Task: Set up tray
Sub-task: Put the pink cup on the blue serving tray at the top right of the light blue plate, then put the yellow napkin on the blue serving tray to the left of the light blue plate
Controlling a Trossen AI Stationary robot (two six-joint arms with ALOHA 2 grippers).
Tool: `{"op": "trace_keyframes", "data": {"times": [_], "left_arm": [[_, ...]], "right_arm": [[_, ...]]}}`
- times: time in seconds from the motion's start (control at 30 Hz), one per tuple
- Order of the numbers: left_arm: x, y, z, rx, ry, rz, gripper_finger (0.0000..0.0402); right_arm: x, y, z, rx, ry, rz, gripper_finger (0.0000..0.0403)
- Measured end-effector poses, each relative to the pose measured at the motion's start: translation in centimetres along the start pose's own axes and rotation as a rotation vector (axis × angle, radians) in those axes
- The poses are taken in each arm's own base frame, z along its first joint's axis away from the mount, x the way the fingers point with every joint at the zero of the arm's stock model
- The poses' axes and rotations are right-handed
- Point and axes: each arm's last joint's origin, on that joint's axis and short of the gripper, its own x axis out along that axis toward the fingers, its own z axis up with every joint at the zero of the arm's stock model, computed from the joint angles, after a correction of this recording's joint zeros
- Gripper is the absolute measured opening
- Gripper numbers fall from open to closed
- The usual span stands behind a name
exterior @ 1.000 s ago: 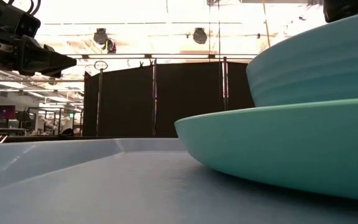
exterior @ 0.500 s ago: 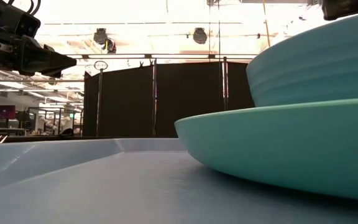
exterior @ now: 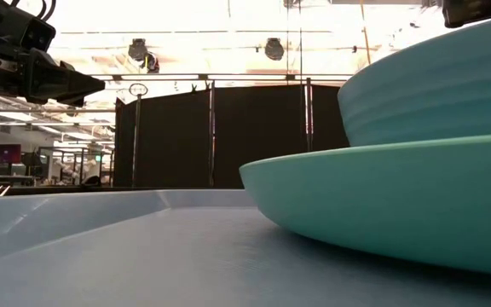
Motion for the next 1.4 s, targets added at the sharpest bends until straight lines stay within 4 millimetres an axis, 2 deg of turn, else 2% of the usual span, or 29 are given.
{"op": "trace_keyframes", "data": {"times": [0.2,0.77,1.1,1.4], "left_arm": [[0.0,0.0,0.0,0.000,0.000,0.000,0.0067],[0.0,0.0,0.0,0.000,0.000,0.000,0.0067],[0.0,0.0,0.0,0.000,0.000,0.000,0.0067],[0.0,0.0,0.0,0.000,0.000,0.000,0.0067]], "right_arm": [[0.0,0.0,0.0,-0.005,0.000,-0.003,0.0100],[0.0,0.1,0.0,-0.027,0.000,0.005,0.0100],[-1.1,0.7,0.7,-0.046,-0.007,0.037,0.0100],[-1.5,0.4,1.6,-0.059,-0.004,-0.007,0.0100]]}}
